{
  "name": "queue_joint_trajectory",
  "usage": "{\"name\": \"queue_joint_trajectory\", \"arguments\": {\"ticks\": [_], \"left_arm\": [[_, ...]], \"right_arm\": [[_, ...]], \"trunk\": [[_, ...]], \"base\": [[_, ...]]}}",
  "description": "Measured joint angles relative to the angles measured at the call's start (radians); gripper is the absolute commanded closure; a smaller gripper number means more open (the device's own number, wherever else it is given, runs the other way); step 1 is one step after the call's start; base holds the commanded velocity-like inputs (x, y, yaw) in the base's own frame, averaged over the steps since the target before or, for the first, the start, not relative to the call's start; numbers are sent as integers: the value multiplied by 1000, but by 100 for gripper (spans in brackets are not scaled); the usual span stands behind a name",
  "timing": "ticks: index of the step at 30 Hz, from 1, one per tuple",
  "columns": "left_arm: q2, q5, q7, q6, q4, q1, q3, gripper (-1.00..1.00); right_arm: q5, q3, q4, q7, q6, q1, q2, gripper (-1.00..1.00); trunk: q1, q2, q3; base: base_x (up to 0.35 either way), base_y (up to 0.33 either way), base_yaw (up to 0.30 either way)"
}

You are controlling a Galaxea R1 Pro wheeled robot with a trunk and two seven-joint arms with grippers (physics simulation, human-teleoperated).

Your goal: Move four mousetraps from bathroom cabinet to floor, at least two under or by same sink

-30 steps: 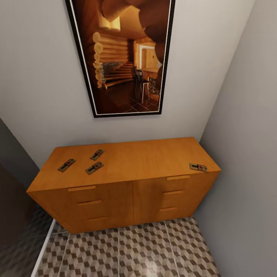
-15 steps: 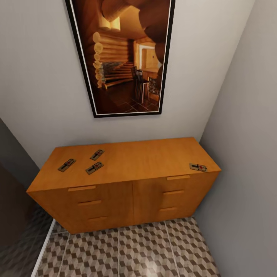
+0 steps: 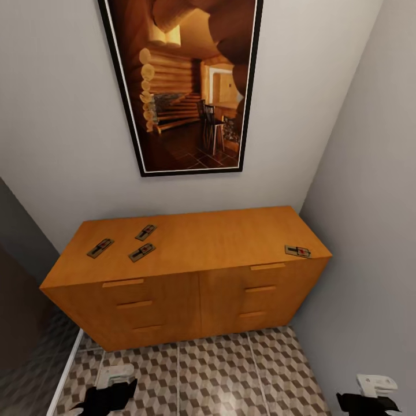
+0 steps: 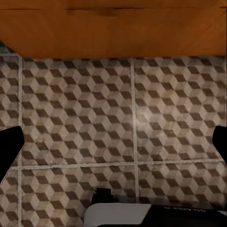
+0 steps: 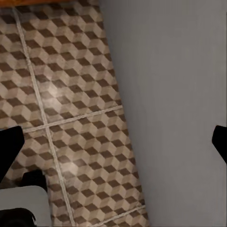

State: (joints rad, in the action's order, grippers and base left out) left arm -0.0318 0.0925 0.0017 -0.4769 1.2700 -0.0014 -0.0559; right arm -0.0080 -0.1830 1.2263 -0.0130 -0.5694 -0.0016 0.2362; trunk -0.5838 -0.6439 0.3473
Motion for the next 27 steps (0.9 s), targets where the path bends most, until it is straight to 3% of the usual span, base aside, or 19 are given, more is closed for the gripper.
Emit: {"name": "queue_joint_trajectory", "arguments": {"ticks": [2,6,9,11,12,17,20,22,23,26,27], "left_arm": [[3,-2,-1,-86,96,0,6,-100],[13,-4,-5,-185,204,-2,10,-100],[22,-4,-6,-214,231,-10,12,-100],[30,-4,-7,-228,245,-18,13,-100],[40,-2,-10,-236,253,-36,20,-100],[63,-1,-47,-246,258,-92,62,-100],[107,2,-150,-285,259,-215,137,-100],[137,3,-207,-320,259,-282,160,-100],[162,6,-258,-354,259,-345,174,-100],[188,3,-323,-396,258,-455,188,-100],[198,5,-352,-414,257,-522,192,-100]], "right_arm": [[-1,-55,84,-2,-64,-1,12,-100],[0,-100,181,-6,-143,-20,42,-100],[-2,-111,209,-13,-169,-52,71,-100],[-6,-117,221,-24,-194,-94,107,-100],[-6,-121,227,-44,-239,-153,143,-100],[-8,-123,230,-67,-319,-246,166,-100],[-9,-124,228,-77,-392,-336,172,-100],[-9,-124,225,-78,-409,-366,173,-100],[-9,-123,222,-79,-420,-388,173,-100],[-9,-121,217,-79,-431,-417,172,-100],[-10,-119,215,-79,-435,-437,170,-100]], "trunk": [[0,0,0],[0,0,0],[0,0,0],[0,0,0],[0,0,0],[0,0,0],[0,0,0],[0,0,0],[0,0,0],[0,0,0],[0,0,0]], "base": [[0,0,0],[0,0,0],[0,0,0],[0,0,0],[0,0,0],[0,0,0],[0,0,0],[0,0,0],[0,0,0],[0,0,0],[0,0,0]]}}
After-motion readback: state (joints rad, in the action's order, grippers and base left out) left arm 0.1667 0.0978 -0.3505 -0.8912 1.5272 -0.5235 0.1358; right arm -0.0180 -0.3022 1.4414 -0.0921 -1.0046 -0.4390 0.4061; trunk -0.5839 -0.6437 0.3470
